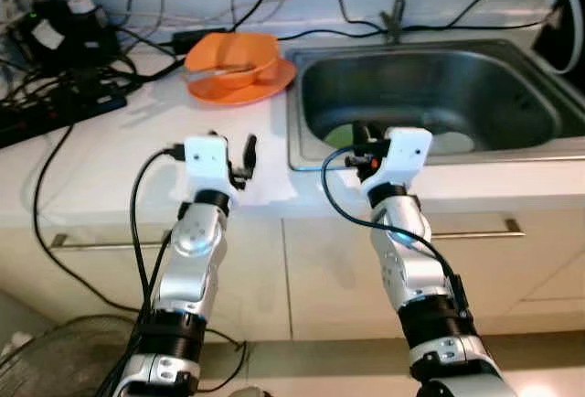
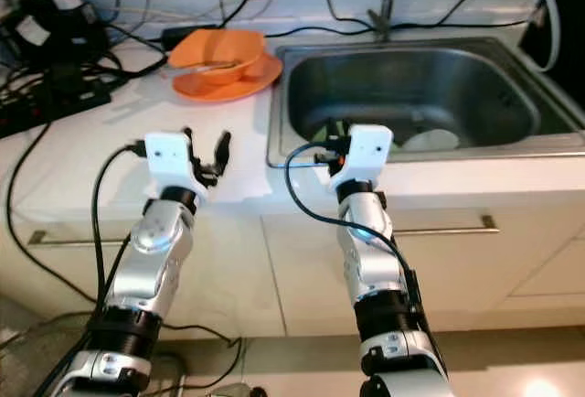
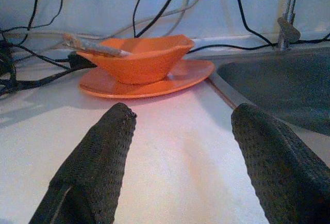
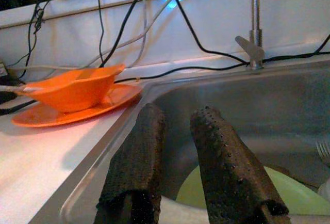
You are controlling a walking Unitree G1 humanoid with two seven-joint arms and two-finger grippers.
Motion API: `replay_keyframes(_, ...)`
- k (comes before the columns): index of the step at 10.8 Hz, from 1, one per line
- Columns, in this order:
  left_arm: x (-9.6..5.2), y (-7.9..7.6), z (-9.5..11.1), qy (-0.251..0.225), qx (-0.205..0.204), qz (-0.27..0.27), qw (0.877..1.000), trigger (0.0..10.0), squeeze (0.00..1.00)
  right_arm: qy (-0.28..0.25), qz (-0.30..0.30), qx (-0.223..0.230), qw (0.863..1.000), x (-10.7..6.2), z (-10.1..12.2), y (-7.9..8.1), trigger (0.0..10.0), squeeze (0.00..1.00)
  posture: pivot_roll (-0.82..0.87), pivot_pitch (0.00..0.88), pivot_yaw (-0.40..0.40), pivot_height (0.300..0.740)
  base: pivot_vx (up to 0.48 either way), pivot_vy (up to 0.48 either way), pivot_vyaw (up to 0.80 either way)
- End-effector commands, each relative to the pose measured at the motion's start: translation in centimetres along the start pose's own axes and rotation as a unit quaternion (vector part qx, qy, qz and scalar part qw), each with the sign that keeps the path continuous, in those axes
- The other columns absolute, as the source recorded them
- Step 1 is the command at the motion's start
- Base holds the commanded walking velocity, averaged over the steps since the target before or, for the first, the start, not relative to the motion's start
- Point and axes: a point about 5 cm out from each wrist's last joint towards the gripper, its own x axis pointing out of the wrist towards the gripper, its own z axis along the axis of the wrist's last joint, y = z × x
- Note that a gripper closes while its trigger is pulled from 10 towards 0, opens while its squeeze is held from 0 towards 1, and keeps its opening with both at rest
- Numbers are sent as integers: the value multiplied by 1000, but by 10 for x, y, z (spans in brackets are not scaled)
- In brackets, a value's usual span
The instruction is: Kitchen organization
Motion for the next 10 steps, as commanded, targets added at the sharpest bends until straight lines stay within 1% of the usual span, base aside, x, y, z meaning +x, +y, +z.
replay_keyframes(1,2,2,5,-7,2,6,1000,10000,0,-6,4,-1,1000,4,5,2,10000,0,122,0,74,740,259,0,0)
replay_keyframes(3,3,3,6,-8,2,11,1000,10000,0,-11,5,-4,1000,4,7,1,10000,0,124,0,72,740,264,0,787)
replay_keyframes(4,2,4,7,-10,-1,15,1000,10000,0,-11,4,2,1000,4,7,2,10000,0,124,0,70,740,259,0,0)
replay_keyframes(6,2,4,8,-15,-3,21,1000,10000,0,-12,6,-6,1000,5,8,1,10000,0,124,0,64,740,268,0,641)
replay_keyframes(10,4,5,11,-19,-4,26,999,10000,0,-13,0,1,1000,7,10,-1,10000,0,125,0,57,740,276,0,0)
